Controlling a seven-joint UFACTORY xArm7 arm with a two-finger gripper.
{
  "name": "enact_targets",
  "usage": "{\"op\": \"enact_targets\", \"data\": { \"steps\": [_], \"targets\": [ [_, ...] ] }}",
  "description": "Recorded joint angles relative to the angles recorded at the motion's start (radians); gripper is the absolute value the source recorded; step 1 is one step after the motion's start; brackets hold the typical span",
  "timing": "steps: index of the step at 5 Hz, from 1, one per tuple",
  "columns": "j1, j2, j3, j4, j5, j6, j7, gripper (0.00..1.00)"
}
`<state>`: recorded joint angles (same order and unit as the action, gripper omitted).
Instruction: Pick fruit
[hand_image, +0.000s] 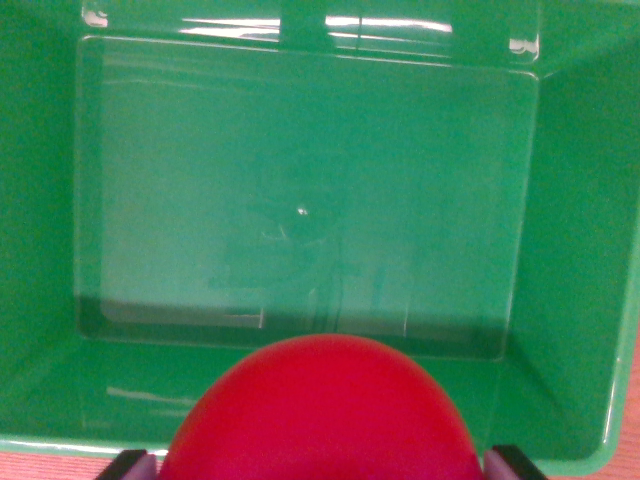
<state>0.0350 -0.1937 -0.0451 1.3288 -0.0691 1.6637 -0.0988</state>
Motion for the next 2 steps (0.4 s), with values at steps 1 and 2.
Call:
{"op": "enact_targets", "data": {
  "steps": [1,2],
  "targets": [
    [0.0,0.0,0.0,0.0,0.0,0.0,0.0,1.0],
    [0.0002,-0.007,0.0,0.016,0.0004,0.023,-0.001,1.0]
  ]
}}
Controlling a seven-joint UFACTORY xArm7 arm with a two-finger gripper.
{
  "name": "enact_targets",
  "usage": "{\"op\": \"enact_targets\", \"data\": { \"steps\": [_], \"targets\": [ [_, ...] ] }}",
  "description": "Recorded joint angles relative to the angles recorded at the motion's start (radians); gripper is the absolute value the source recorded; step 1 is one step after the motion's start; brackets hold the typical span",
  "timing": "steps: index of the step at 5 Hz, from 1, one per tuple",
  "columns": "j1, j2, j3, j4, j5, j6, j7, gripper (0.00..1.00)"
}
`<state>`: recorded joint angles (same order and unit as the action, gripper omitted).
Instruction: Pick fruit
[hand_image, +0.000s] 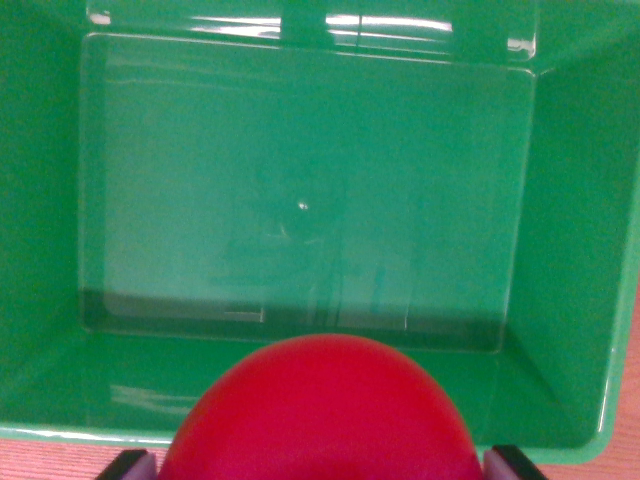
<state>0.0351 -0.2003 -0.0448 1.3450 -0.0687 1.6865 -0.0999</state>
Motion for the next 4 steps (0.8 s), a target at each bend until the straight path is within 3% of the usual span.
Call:
{"op": "enact_targets", "data": {
  "steps": [4],
  "targets": [
    [0.0002,-0.009,0.0,0.022,0.0005,0.031,-0.002,1.0]
  ]
}}
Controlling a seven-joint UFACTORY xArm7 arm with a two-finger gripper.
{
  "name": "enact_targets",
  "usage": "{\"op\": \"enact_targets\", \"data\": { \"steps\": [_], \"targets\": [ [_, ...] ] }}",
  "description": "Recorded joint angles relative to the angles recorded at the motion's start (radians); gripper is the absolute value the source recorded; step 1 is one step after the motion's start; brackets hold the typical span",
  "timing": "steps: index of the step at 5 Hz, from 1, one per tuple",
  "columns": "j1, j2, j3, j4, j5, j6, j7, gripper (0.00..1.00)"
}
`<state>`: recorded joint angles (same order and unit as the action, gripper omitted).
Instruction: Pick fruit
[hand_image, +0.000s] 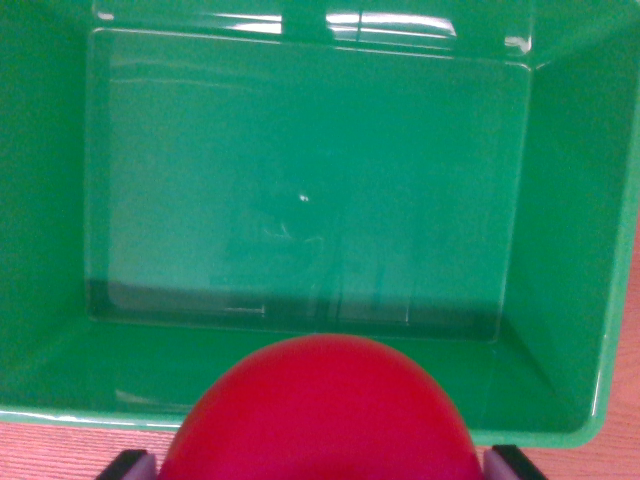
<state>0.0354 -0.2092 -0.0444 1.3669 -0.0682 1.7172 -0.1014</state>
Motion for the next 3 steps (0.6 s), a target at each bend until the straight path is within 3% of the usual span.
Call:
{"op": "enact_targets", "data": {
  "steps": [3],
  "targets": [
    [0.0001,-0.002,0.0,0.006,0.0001,0.008,0.0,1.0]
  ]
}}
